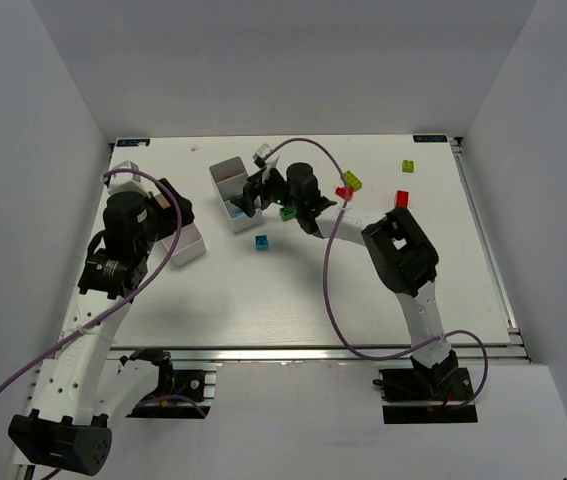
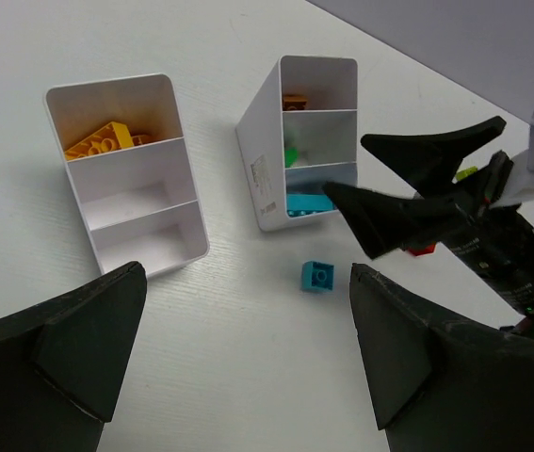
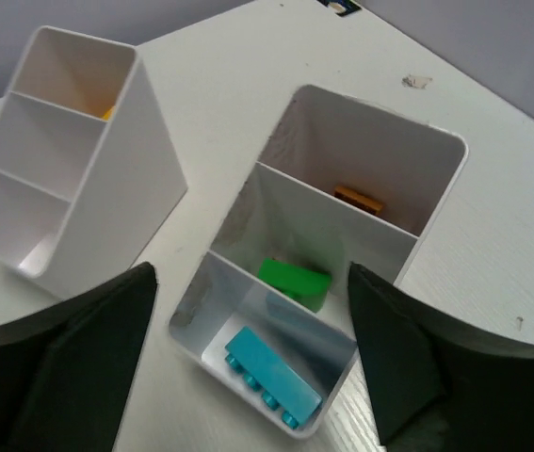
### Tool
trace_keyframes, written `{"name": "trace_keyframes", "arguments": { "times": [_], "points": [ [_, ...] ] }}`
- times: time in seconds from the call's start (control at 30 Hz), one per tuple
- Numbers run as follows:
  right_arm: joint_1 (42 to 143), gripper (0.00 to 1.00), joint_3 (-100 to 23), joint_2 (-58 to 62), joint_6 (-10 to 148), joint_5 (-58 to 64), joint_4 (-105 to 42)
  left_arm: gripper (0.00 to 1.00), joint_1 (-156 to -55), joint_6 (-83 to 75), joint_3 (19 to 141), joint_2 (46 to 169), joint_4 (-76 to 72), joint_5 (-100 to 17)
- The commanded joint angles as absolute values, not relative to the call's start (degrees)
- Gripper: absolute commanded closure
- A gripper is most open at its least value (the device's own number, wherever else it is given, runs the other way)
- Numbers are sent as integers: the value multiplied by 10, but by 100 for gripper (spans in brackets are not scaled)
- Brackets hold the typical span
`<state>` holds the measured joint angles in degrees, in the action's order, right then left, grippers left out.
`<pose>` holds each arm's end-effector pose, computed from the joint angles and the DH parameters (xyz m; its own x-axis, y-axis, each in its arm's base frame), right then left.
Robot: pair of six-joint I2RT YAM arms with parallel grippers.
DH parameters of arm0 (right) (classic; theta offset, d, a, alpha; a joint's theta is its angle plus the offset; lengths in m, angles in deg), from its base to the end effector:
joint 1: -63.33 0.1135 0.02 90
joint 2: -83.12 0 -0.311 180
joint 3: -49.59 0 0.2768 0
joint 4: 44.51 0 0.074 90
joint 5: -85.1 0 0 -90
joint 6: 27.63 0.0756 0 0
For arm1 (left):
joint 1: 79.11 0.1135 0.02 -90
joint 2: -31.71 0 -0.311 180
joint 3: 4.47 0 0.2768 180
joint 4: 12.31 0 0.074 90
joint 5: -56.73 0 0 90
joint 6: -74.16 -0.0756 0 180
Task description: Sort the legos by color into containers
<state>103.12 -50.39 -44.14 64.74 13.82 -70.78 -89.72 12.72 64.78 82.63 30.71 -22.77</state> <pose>0.4454 0.4026 0.2316 -0.0488 0.0103 -0.9988 -0.8514 0.5224 0.0470 0.2202 -0.0272 0.3800 -0.3694 -0.4091 -0.8344 -0.1802 0.9124 -0.3675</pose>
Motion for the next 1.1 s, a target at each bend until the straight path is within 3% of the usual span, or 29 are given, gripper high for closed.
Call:
{"name": "trace_keyframes", "arguments": {
  "times": [0.0, 0.1, 0.17, 0.27, 0.3, 0.33, 0.37, 0.47, 0.53, 0.67, 0.83, 1.07],
  "points": [
    [1014, 11, -475, -349, 592, 208, -761, 2, -896, 144, 648, 816, 283, -240],
    [991, 11, -455, -303, 540, 249, -709, 2, -895, 153, 645, 815, 279, -244],
    [959, 11, -485, -292, 512, 304, -598, 2, -895, 164, 641, 814, 275, -249],
    [908, 37, -534, -297, 510, 356, -464, 2, -896, 184, 633, 815, 269, -263],
    [899, 56, -555, -304, 497, 361, -415, 2, -895, 190, 630, 815, 267, -267],
    [887, 59, -577, -312, 446, 360, -364, 2, -895, 201, 626, 815, 262, -273],
    [885, 58, -619, -330, 400, 368, -244, 2, -895, 205, 619, 815, 258, -276],
    [883, 34, -699, -367, 126, 396, 8, 2, -895, 220, 606, 813, 246, -287],
    [881, 30, -723, -382, -41, 388, 91, 2, -895, 224, 603, 814, 241, -291],
    [873, 25, -730, -404, -227, 414, 165, 2, -894, 222, 599, 815, 247, -296],
    [897, 21, -783, -465, -281, 389, 205, 2, -894, 221, 595, 809, 260, -294],
    [926, 21, -807, -520, -255, 335, 149, 2, -894, 227, 584, 793, 269, -288]
  ]
}}
